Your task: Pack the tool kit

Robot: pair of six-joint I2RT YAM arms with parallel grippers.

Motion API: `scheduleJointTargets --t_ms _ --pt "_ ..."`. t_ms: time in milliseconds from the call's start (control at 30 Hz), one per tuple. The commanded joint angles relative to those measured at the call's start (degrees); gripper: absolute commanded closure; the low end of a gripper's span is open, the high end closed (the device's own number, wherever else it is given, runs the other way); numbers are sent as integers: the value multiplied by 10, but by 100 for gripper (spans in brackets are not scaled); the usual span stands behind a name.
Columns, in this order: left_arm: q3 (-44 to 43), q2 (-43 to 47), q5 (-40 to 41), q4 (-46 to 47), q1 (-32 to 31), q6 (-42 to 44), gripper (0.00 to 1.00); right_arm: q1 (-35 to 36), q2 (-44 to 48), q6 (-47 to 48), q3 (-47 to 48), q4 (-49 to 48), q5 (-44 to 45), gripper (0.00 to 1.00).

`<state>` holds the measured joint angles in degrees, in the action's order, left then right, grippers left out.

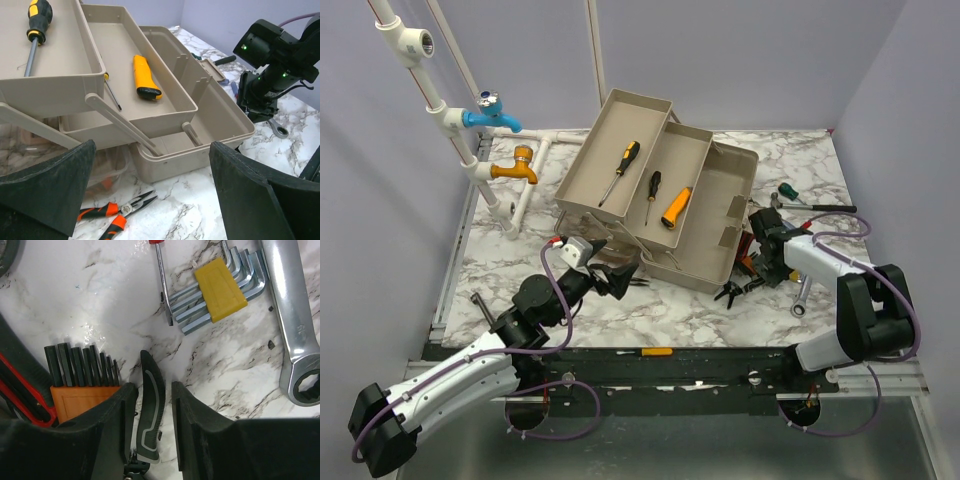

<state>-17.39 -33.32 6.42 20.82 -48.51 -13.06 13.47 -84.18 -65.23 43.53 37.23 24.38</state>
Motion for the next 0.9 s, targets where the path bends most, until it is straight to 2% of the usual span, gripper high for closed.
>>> scheduleJointTargets --t_ms 0,100,233,300,600,867 --pt "3 2 -10 35 -4 6 1 0 -37 1 -21 -24 3 62" --pt "3 -2 -7 36 -4 8 1 0 -40 3 -34 -37 -4 68" --pt "2 -7 -9 37 -4 8 1 0 -30 -2 -44 -37 -13 94" --pt "2 -6 -12 37 -4 9 1 0 -9 -5 -46 -25 -8 99" --pt "14 -11 -25 65 -4 20 1 0 126 1 -19 77 58 99" --pt "6 -43 -45 75 -4 22 1 0 189 8 -13 120 67 99"
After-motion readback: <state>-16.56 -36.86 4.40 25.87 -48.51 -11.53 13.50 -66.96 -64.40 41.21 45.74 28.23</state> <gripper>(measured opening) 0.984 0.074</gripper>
